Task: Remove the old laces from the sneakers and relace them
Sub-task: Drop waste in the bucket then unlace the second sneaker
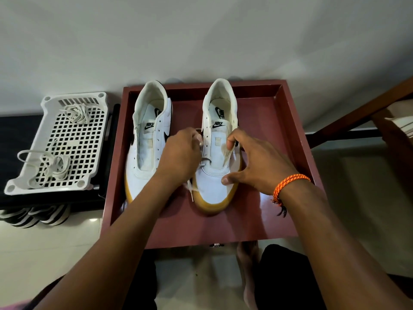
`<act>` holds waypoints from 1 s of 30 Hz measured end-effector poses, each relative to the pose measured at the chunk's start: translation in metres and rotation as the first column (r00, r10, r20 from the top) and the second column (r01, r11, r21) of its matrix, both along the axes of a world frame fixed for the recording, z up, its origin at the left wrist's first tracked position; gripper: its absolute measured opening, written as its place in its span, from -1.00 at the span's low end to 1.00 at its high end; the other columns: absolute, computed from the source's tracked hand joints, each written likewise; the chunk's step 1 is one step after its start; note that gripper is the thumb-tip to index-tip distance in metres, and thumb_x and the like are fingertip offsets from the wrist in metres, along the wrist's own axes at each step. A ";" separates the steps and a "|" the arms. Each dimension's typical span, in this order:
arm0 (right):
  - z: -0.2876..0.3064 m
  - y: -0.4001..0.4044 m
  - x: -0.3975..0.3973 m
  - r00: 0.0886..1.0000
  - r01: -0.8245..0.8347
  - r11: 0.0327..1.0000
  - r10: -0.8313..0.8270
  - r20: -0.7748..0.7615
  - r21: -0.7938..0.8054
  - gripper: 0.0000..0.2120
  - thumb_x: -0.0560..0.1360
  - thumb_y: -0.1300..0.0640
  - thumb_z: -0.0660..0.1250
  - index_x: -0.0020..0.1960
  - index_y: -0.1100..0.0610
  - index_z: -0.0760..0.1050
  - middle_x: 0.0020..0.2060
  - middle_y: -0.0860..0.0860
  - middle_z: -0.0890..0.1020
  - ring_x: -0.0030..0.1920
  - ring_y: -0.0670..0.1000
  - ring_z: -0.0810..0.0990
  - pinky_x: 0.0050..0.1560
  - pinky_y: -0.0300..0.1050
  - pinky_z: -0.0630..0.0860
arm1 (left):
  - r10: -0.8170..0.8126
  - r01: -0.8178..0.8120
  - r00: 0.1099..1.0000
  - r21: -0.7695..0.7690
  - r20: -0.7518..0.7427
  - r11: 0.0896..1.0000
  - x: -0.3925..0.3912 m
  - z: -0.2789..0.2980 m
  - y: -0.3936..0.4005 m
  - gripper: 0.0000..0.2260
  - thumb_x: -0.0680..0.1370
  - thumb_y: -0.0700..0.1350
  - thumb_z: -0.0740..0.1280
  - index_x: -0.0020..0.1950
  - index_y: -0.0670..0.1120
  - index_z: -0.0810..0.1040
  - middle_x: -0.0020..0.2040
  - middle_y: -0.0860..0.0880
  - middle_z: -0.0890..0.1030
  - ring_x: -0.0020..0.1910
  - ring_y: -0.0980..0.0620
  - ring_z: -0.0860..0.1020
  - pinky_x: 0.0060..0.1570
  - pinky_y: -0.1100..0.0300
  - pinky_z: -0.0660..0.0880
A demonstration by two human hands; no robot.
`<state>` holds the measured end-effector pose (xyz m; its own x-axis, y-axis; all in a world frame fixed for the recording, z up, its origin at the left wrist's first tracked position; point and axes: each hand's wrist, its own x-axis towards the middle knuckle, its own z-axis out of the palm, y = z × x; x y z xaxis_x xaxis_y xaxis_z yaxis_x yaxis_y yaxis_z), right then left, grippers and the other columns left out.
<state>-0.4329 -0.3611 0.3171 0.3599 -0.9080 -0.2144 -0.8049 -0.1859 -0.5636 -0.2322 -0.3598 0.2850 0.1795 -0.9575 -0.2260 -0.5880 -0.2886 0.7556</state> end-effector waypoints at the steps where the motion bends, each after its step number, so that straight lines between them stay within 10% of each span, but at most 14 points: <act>1: 0.000 0.000 0.000 1.000 -0.004 1.000 0.004 -0.001 -0.001 -0.32 0.21 -0.10 0.73 0.11 -0.12 0.34 -0.16 -0.26 0.51 -0.21 -0.14 0.50 -0.17 0.00 0.56 | -0.014 0.014 1.000 -0.027 0.014 1.000 0.002 0.000 0.001 -0.71 0.74 -0.17 0.18 -0.16 -0.01 0.51 -0.30 0.06 0.54 -0.40 0.17 0.49 -0.37 0.24 0.40; 10: -0.006 -0.004 -0.005 0.997 -0.052 0.999 0.052 0.061 0.009 -0.37 0.24 -0.09 0.71 0.10 -0.14 0.36 0.10 -0.20 0.59 -0.01 0.04 0.63 -0.03 0.14 0.64 | -0.018 0.023 1.000 -0.243 0.023 0.970 0.009 -0.005 -0.002 -0.88 0.68 -0.03 0.36 -0.02 -0.03 0.58 -0.03 -0.03 0.63 -0.06 0.05 0.61 -0.01 0.08 0.57; 15: -0.012 -0.003 -0.001 0.990 -0.057 0.998 0.059 0.128 -0.017 -0.53 0.34 -0.21 0.61 0.04 -0.11 0.42 0.25 -0.24 0.52 0.17 -0.02 0.59 0.07 0.16 0.61 | -0.051 0.059 0.998 -0.240 0.038 0.969 0.005 -0.003 0.005 -0.65 0.58 0.21 0.47 -0.07 -0.05 0.51 -0.22 0.01 0.62 -0.25 0.00 0.59 -0.21 0.02 0.55; 18: -0.020 0.001 0.012 0.995 -0.057 0.995 0.064 0.082 -0.087 -0.65 0.39 -0.26 0.55 0.03 -0.14 0.52 0.68 -0.19 0.06 0.65 0.07 0.17 0.50 0.19 0.37 | -0.019 0.030 0.998 -0.216 0.053 0.976 0.007 -0.002 0.003 -0.65 0.56 0.22 0.49 -0.09 -0.05 0.53 -0.26 0.04 0.64 -0.30 0.08 0.59 -0.24 0.11 0.52; 22: -0.017 0.013 0.031 0.999 -0.039 0.989 0.044 0.029 -0.139 -0.80 0.49 -0.15 0.54 -0.11 -0.10 0.56 0.70 -0.18 -0.17 0.69 -0.03 -0.21 0.51 0.20 0.15 | -0.046 0.058 0.997 -0.217 0.061 0.975 0.009 0.002 0.001 -0.74 0.61 0.10 0.46 -0.12 -0.04 0.53 -0.30 0.05 0.64 -0.31 0.11 0.60 -0.24 0.12 0.53; 30: -0.010 0.012 0.037 1.000 0.011 0.982 -0.010 0.006 -0.186 -0.84 0.51 0.03 0.48 -0.25 -0.03 0.66 0.61 -0.30 0.24 0.60 -0.09 0.08 0.39 0.09 0.09 | -0.103 0.111 0.993 -0.187 0.056 0.976 0.015 0.007 0.001 -0.82 0.64 -0.04 0.39 -0.11 -0.07 0.51 -0.28 -0.02 0.63 -0.25 -0.07 0.63 -0.16 -0.09 0.57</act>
